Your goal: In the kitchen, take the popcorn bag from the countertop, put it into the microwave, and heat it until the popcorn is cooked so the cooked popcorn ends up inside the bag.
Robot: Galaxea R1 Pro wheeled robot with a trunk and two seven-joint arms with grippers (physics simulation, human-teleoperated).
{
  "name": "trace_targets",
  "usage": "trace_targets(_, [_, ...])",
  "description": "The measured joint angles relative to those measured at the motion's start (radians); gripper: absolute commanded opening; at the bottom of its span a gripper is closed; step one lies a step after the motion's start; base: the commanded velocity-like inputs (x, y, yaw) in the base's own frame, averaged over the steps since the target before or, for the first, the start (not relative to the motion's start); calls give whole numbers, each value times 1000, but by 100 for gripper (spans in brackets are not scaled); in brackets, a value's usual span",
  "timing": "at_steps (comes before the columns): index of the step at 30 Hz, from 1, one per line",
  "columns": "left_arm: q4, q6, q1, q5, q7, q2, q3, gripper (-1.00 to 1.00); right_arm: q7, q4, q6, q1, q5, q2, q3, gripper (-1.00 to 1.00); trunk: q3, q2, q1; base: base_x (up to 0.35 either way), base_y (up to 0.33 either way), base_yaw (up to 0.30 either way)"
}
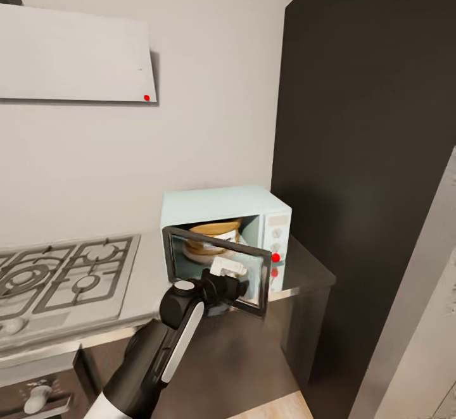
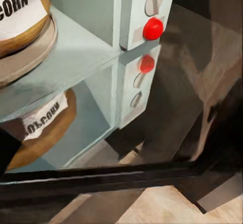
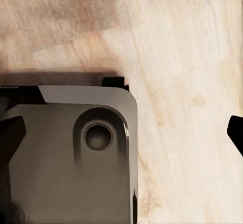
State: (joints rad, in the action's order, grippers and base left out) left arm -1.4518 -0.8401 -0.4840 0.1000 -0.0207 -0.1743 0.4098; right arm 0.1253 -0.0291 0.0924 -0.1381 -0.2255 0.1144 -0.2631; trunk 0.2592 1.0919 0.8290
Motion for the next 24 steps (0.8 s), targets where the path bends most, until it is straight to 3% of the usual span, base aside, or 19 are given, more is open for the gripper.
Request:
trace_targets(14, [0, 1, 0, 2, 33, 0, -7, 100, 0, 0, 0, 0, 1, 3, -1, 100, -8, 0, 0, 150, -87, -228])
trace_targets(19, [-4, 0, 0, 0, 180, 0, -12, 100, 0, 0, 0, 0, 1, 4, -3, 100, -10, 0, 0, 149, -54, -228])
trace_targets(24, [-4, -1, 0, -5, 241, 0, -14, 100, 0, 0, 0, 0, 1, 6, -3, 100, -13, 0, 0, 125, -3, -225])
